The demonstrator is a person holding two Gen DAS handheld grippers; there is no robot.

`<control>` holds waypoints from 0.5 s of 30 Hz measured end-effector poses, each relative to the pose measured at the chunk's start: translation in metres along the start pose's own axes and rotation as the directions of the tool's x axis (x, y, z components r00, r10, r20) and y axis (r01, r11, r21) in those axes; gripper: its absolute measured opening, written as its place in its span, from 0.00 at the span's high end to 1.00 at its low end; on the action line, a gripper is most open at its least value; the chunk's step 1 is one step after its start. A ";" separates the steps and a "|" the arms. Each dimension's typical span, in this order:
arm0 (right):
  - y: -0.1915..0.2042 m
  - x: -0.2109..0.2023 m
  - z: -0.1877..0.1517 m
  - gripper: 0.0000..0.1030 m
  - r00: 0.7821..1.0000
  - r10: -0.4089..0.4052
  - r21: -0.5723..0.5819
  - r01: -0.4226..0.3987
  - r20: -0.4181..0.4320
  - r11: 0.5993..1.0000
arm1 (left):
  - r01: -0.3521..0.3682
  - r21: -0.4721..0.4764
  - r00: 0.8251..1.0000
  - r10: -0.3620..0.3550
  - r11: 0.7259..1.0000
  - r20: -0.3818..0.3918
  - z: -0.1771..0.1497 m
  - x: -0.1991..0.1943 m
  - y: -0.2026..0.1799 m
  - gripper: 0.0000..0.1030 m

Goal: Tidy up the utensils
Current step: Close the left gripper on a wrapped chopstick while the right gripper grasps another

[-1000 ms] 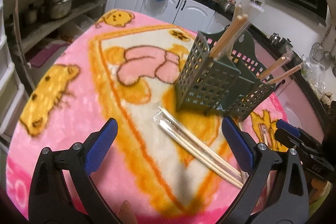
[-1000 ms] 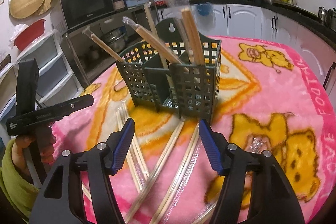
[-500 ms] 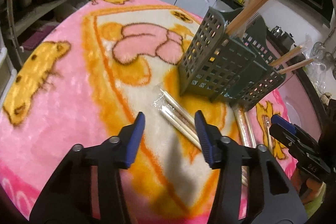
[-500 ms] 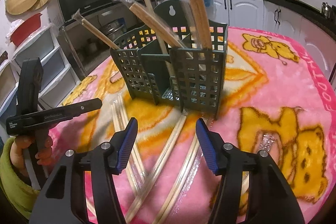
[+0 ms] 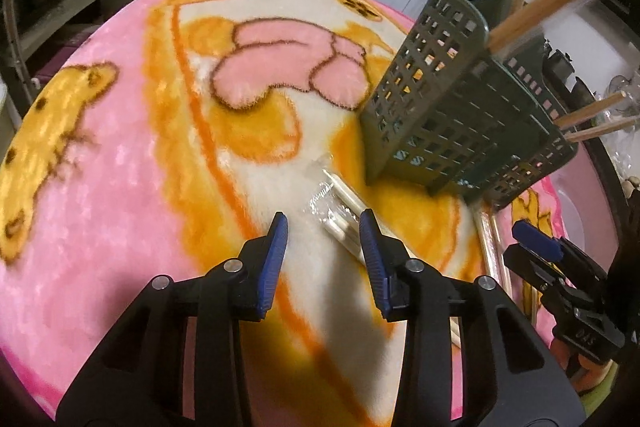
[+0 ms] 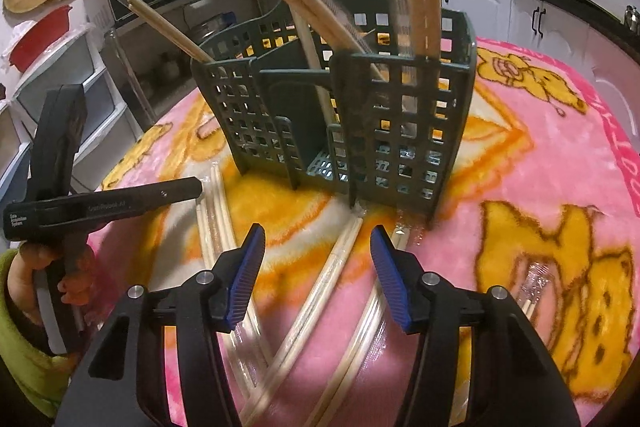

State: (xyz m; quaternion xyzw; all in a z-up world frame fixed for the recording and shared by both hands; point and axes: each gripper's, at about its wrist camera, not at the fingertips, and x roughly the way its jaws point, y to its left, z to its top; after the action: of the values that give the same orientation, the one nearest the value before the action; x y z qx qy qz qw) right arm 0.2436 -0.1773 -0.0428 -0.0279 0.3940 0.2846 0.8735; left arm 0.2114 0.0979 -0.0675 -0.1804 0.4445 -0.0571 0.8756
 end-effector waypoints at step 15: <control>-0.001 0.032 0.014 0.50 0.998 -0.020 0.026 0.022 -0.055 0.999 | -0.042 0.051 0.999 0.041 0.998 0.014 0.004 0.007 0.001 0.87</control>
State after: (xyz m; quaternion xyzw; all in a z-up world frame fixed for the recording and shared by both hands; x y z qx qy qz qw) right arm 0.2701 -0.1595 -0.0560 -0.0280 0.4213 0.2693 0.8656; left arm 0.2187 0.0980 -0.0712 -0.1491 0.4408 -0.0489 0.8838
